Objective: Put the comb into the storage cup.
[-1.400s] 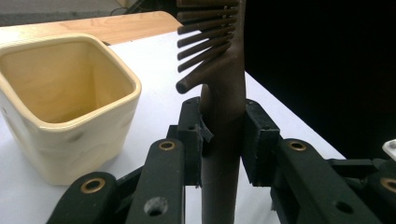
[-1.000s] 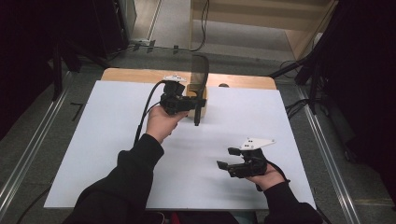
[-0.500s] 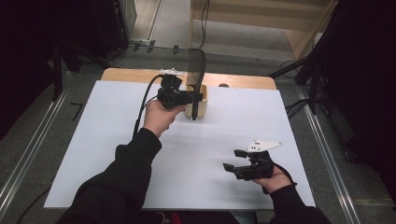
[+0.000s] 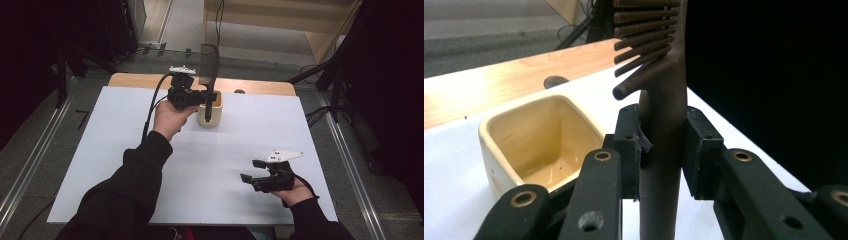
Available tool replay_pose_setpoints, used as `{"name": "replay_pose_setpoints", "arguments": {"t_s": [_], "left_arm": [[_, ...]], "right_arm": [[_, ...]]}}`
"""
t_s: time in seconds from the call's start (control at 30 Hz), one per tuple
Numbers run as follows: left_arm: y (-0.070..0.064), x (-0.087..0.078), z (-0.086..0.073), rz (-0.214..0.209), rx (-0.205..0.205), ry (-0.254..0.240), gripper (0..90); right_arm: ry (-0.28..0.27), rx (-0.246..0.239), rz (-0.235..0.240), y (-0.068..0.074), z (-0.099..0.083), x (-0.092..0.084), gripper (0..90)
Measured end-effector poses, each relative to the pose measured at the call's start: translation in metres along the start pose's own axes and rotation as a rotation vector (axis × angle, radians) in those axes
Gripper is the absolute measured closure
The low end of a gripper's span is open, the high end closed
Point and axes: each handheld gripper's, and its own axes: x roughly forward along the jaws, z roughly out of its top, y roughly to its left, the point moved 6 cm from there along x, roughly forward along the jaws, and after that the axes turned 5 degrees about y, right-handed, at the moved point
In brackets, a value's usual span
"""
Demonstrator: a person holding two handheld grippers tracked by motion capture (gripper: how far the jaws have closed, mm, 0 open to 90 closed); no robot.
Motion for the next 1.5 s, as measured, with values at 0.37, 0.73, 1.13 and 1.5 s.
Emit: {"name": "replay_pose_setpoints", "arguments": {"t_s": [0.37,0.73,1.13,1.5], "left_arm": [[0.005,0.002,0.015,0.019,0.018,-0.008,72.5],[0.009,0.003,0.027,0.042,0.048,-0.021,72.5],[0.020,0.013,0.036,0.070,0.019,-0.050,72.5],[0.034,0.019,0.040,0.093,0.003,-0.073,72.5]], "right_arm": [[-0.015,0.024,-0.003,-0.001,-0.001,-0.004,25.0],[-0.022,0.034,-0.003,-0.001,-0.003,-0.006,25.0],[-0.024,0.030,-0.002,-0.002,-0.003,-0.007,25.0],[-0.023,0.030,-0.002,-0.002,-0.002,-0.007,25.0]]}}
